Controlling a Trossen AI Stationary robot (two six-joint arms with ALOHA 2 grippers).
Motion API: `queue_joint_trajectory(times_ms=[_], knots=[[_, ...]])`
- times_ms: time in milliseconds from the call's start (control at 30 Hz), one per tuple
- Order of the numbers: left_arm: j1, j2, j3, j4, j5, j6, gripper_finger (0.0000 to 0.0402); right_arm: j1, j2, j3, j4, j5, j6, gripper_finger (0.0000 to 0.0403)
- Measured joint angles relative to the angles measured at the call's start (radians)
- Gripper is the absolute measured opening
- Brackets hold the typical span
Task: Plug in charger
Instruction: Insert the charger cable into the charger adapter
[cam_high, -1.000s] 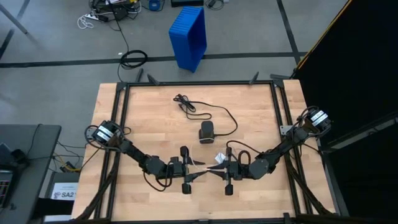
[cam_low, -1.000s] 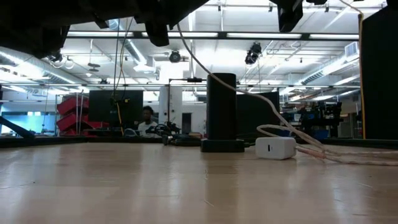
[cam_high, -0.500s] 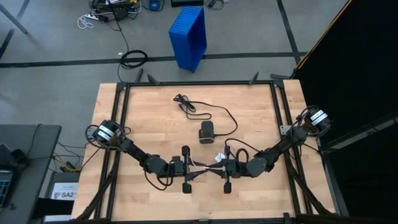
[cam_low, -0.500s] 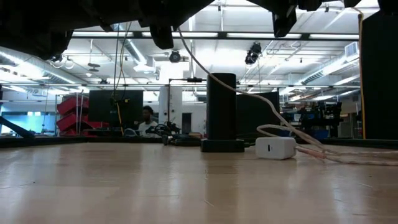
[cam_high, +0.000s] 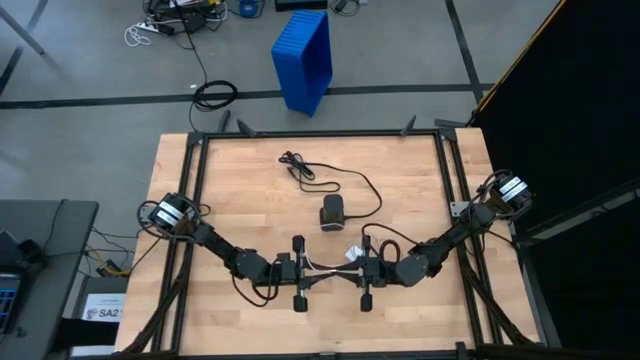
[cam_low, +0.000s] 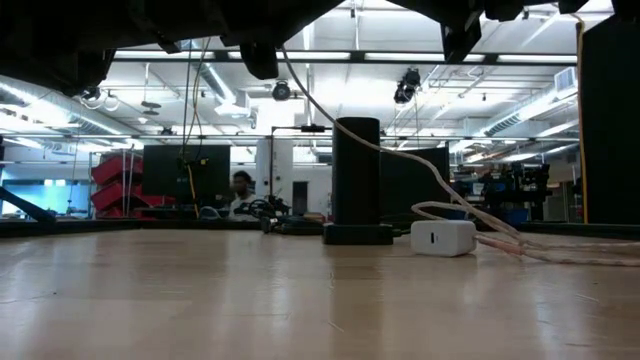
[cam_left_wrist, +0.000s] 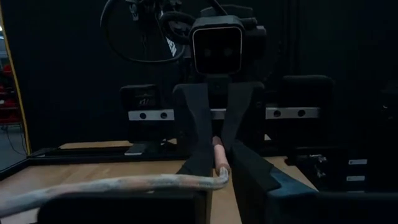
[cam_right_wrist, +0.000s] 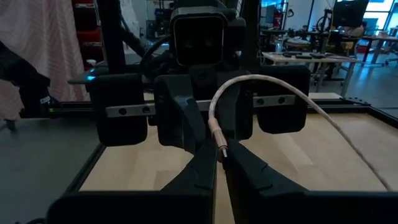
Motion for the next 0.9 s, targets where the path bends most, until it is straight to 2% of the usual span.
queue_joint_trajectory(times_ms=[467,900], knots=[[-0.018,-0.007,0.000,-0.005,-0.019,0.046,0.0036,0.005,0.000,0.001,-0.010,-0.002,0.000,0.0000],[-0.020,-0.008,0.000,-0.006,-0.018,0.050,0.0019,0.005,0.000,0.001,-0.020,-0.001,-0.001,0.0000]])
